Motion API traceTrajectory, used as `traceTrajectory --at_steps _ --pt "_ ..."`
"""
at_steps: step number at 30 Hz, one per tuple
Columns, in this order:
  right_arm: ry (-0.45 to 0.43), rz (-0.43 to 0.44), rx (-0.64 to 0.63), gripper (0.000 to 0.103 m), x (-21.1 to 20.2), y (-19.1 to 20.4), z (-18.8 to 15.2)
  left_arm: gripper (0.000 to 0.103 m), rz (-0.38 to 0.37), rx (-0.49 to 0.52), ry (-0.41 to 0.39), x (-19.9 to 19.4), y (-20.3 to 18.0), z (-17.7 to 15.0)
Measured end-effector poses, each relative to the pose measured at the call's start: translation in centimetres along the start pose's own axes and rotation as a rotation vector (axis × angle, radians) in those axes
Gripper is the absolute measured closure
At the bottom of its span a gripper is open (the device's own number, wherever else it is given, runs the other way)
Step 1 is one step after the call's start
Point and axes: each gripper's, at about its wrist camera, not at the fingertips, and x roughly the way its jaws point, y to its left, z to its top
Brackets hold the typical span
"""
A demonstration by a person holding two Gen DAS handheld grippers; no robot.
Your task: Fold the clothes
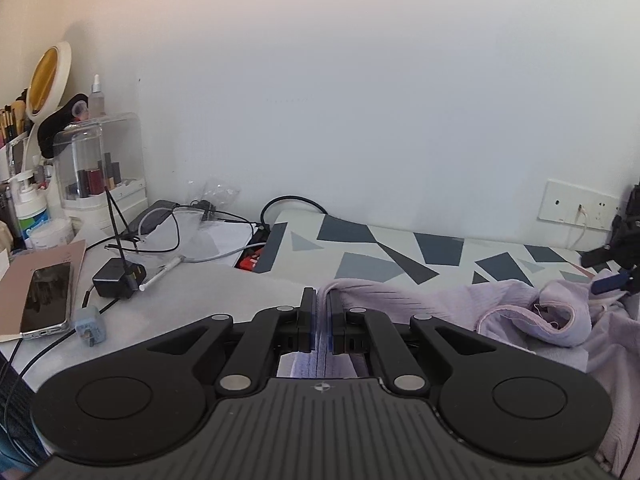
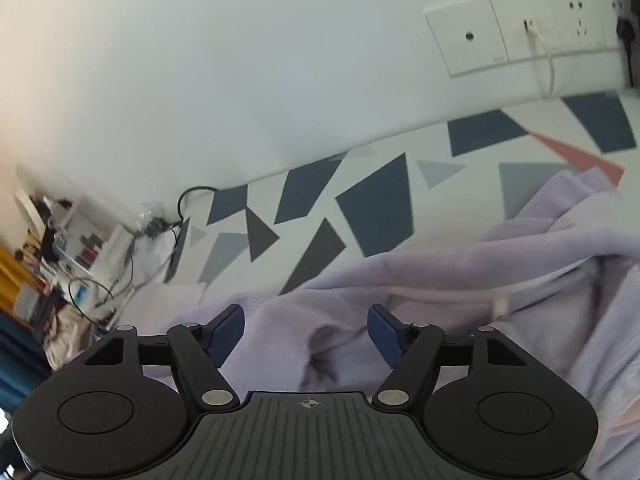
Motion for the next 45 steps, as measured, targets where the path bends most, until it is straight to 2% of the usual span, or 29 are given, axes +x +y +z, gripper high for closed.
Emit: traceTrajectory --at_steps 2,4,5,9,11,13,15,17,18,21,22,28,31,32,33,34,35,36,40,41,42,45 --pt "0.011 -0.022 0.055 0.038 2.4 0.6 -0.4 0.098 -0.026 0.009 0.008 0.4 0.8 -0.2" --pt "0.041 -0.064 0.074 0.084 4.0 1.0 -1.2 0.098 -0.045 0.000 0.027 1.1 1.9 -0.6" --pt "0.048 -0.079 0.077 0.095 4.3 1.1 -1.6 0.098 -0.055 -0.004 0.037 1.4 2.4 -0.7" --pt "-0.057 -0.132 0.020 0.096 0.8 1.2 -3.2 0.098 -0.083 -0.007 0.081 2.7 3.8 -1.5" --pt "-0.084 -0.242 0.006 0.096 -0.9 0.0 -4.0 0.098 -0.095 0.001 0.103 3.3 4.2 -2.0" --pt "-0.094 -0.396 -0.003 0.086 -2.1 -0.8 -5.0 0.098 -0.094 -0.001 0.124 3.8 4.6 -2.5" --pt "-0.106 -0.523 0.001 0.087 -3.4 -1.4 -5.9 0.098 -0.090 -0.008 0.144 4.4 4.9 -2.8" --pt "-0.138 -0.530 0.014 0.080 -4.7 -1.5 -6.4 0.098 -0.085 -0.018 0.156 4.6 5.1 -3.1" --pt "-0.154 -0.527 0.014 0.072 -5.3 -1.4 -6.5 0.098 -0.081 -0.018 0.159 4.6 5.0 -3.1" --pt "-0.192 -0.448 -0.049 0.058 -5.5 0.0 -5.9 0.098 -0.066 -0.006 0.163 4.6 4.5 -3.0" --pt "-0.188 -0.421 -0.063 0.057 -5.3 0.1 -5.3 0.098 -0.060 0.003 0.164 4.5 4.3 -2.9" --pt "-0.118 -0.306 -0.016 0.056 -0.4 -1.7 -1.4 0.097 -0.037 0.028 0.190 4.2 3.8 -2.8" --pt "-0.011 -0.246 0.037 0.057 3.0 -3.2 -0.3 0.097 -0.015 0.043 0.190 3.9 3.4 -2.4" --pt "0.030 -0.233 0.049 0.066 4.1 -3.6 -0.1 0.097 -0.006 0.036 0.189 3.7 3.3 -2.2" --pt "0.066 -0.228 0.059 0.088 4.8 -3.9 0.2 0.097 0.005 0.028 0.187 3.6 3.3 -1.9" --pt "0.090 -0.214 0.068 0.088 5.5 -4.2 0.6 0.097 0.018 0.013 0.188 3.4 3.5 -1.7" --pt "0.067 -0.173 0.071 0.089 5.5 -4.0 1.3 0.098 0.032 -0.001 0.189 3.3 3.7 -1.4" --pt "0.008 -0.116 0.057 0.089 4.9 -3.5 2.1 0.098 0.050 -0.014 0.193 3.3 4.1 -1.3" --pt "-0.307 0.189 0.017 0.089 0.7 -2.3 5.0 0.097 0.093 -0.060 0.230 4.1 5.2 -1.7" --pt "-0.339 0.218 -0.003 0.089 0.1 -2.4 5.4 0.097 0.103 -0.070 0.240 4.4 5.4 -1.8" --pt "-0.326 0.220 -0.016 0.088 0.4 -2.6 5.5 0.097 0.112 -0.079 0.252 4.7 5.6 -2.0" --pt "-0.187 0.149 -0.039 0.088 3.5 -3.9 4.4 0.097 0.126 -0.053 0.309 6.5 5.0 -2.9"
